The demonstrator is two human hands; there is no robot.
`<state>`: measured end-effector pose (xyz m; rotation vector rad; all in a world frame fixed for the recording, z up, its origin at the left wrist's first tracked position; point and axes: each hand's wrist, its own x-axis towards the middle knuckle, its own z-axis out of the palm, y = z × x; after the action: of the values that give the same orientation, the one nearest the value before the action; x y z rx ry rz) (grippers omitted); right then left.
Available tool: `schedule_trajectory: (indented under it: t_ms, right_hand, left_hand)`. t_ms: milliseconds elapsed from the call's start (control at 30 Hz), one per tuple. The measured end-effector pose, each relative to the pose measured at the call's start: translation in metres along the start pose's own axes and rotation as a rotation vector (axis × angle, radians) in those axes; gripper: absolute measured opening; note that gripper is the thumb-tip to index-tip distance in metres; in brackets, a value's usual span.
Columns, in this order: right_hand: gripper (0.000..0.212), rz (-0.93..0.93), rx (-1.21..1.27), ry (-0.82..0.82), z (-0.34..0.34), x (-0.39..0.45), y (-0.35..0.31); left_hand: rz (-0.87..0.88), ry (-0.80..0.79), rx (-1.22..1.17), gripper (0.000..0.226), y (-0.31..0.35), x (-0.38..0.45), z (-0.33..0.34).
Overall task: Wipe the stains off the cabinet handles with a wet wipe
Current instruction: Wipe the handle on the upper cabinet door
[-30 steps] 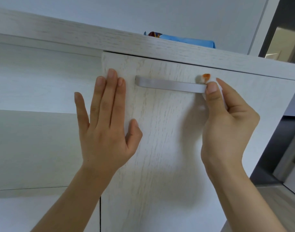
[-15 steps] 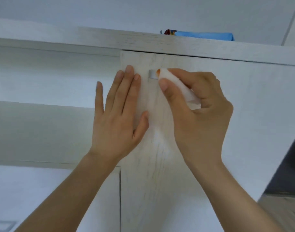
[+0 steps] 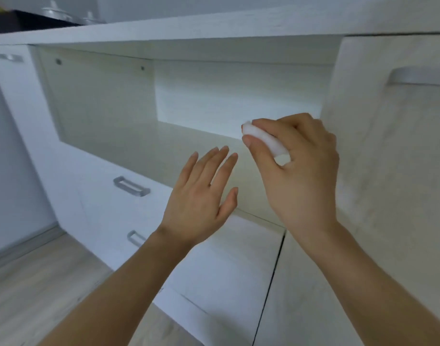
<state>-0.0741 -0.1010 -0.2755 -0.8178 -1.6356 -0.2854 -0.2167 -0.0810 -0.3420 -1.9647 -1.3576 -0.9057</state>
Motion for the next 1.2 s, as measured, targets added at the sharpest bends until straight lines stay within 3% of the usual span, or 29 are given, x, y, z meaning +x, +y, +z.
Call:
schedule_trajectory:
  t_ms: [300,600,733,867,1000,1200]
  right_hand:
    - [0.008,0.103,0.131,-0.328,0.058,-0.019,-0.004]
    - [0.007,0.253,0.129,-0.397,0.165,-0.05,-0.05]
    - [0.009,0.307,0.12,-0.335,0.216,-0.071,-0.064]
    - [0.01,0.258,0.021,-0.139,0.254,-0.094,-0.07]
    - [0.014,0.35,-0.049,0.047,0.274,-0.104,-0.07]
    - [0.016,0.473,-0.152,0.166,0.285,-0.101,-0.076]
  left_hand:
    - [-0.111,-0.173,0.12,0.049,-0.06,-0.046,0.004]
    - [-0.208,-0.3,0.11,0.06,-0.205,-0.1,0.019]
    - [-0.1,-0.302,0.042,0.063,-0.267,-0.119,0.054]
    - [0.081,-0.131,-0.148,0.057,-0.309,-0.12,0.095]
    - [0.229,0.054,-0.398,0.051,-0.326,-0.105,0.121]
    - [0.344,0.235,-0.635,0.045,-0.324,-0.092,0.14]
